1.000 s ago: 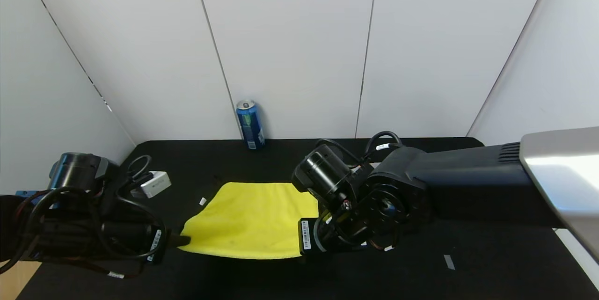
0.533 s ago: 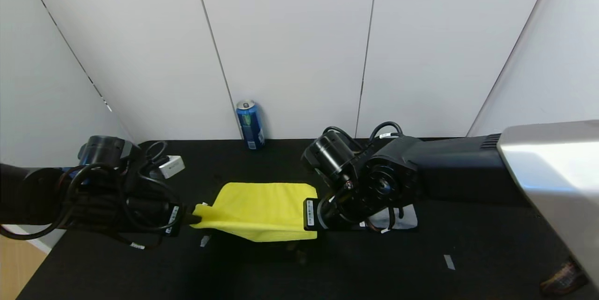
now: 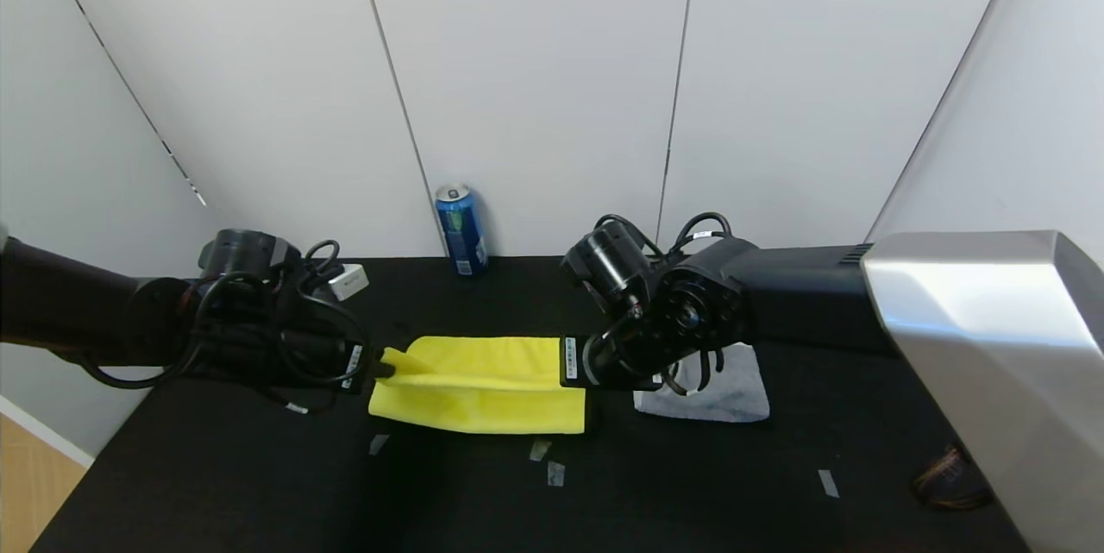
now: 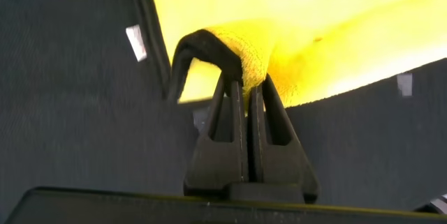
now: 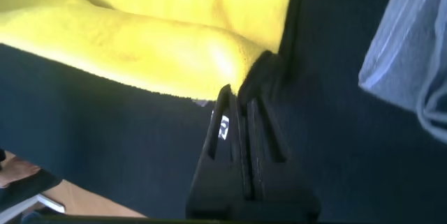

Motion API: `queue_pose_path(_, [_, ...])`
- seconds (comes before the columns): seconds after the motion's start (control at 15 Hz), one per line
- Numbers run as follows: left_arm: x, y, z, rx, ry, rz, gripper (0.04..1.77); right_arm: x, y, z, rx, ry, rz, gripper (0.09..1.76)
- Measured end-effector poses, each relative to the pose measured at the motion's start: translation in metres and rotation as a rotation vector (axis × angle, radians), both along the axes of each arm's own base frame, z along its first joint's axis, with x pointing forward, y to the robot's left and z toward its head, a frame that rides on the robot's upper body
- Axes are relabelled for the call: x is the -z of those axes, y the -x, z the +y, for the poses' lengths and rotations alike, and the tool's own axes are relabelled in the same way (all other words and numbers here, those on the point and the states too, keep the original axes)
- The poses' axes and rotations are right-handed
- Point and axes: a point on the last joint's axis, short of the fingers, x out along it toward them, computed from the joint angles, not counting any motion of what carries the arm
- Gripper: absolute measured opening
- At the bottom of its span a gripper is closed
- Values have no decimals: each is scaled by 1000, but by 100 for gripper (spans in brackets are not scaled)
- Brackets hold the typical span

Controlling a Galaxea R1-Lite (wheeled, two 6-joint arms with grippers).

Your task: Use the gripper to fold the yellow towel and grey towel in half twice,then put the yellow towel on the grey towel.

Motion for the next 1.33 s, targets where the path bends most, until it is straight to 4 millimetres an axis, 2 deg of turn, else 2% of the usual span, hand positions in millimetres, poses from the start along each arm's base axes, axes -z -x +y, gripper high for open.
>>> queue_pose_path(0.6, [17,-27,4,-11,-5,-60,13,22,-14,13,-30,-21,-58,13])
queue_pose_path(1.27, [23,-31,8,-20,-2,-63,13,25,-26,10,-26,-33,-113,13])
queue_pose_path(1.33, [23,-31,8,-18,-3,-64,13,25,-27,9,-25,-32,-114,18])
